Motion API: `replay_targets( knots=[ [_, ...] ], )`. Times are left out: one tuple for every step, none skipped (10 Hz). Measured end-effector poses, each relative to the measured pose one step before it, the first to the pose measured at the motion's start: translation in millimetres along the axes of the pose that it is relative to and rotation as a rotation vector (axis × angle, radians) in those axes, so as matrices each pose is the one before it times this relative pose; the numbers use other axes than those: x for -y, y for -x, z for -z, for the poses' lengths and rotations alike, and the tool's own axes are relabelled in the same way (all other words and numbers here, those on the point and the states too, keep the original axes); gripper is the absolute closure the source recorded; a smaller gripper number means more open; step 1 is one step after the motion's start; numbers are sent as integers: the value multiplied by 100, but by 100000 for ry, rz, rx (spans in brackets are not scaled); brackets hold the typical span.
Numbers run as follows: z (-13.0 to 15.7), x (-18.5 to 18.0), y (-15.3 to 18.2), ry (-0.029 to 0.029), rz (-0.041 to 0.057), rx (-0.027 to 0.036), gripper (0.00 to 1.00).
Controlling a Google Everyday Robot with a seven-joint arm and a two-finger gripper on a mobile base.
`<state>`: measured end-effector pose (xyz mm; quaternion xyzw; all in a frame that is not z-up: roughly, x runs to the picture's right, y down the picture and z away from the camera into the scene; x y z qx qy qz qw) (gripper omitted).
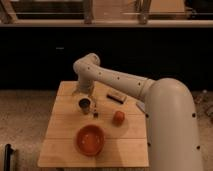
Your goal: Place fork in metal cup
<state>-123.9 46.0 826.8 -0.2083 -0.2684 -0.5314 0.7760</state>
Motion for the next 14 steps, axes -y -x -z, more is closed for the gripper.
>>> replay_targets(
  knots=[
    [102, 0, 51, -126, 977, -459, 20],
    [4, 206, 162, 11, 1231, -147, 20],
    [-25, 202, 162, 156, 1007, -93, 20],
    [-20, 91, 132, 64, 775, -109, 20],
    [8, 4, 68, 74, 453, -181, 20],
    [7, 28, 77, -71, 286, -131, 20],
    [-16, 16, 105, -6, 319, -96, 20],
    [-3, -19, 59, -41, 195, -126, 20],
    [6, -48, 16, 29, 28, -169, 20],
    [-4, -27, 21, -34, -41, -58, 20],
    [36, -16, -11, -121, -67, -22, 20],
    [46, -47, -23, -297, -236, 65, 20],
    [56, -19, -35, -300, -183, -2, 20],
    [50, -17, -15, -251, 80, -94, 20]
  ],
)
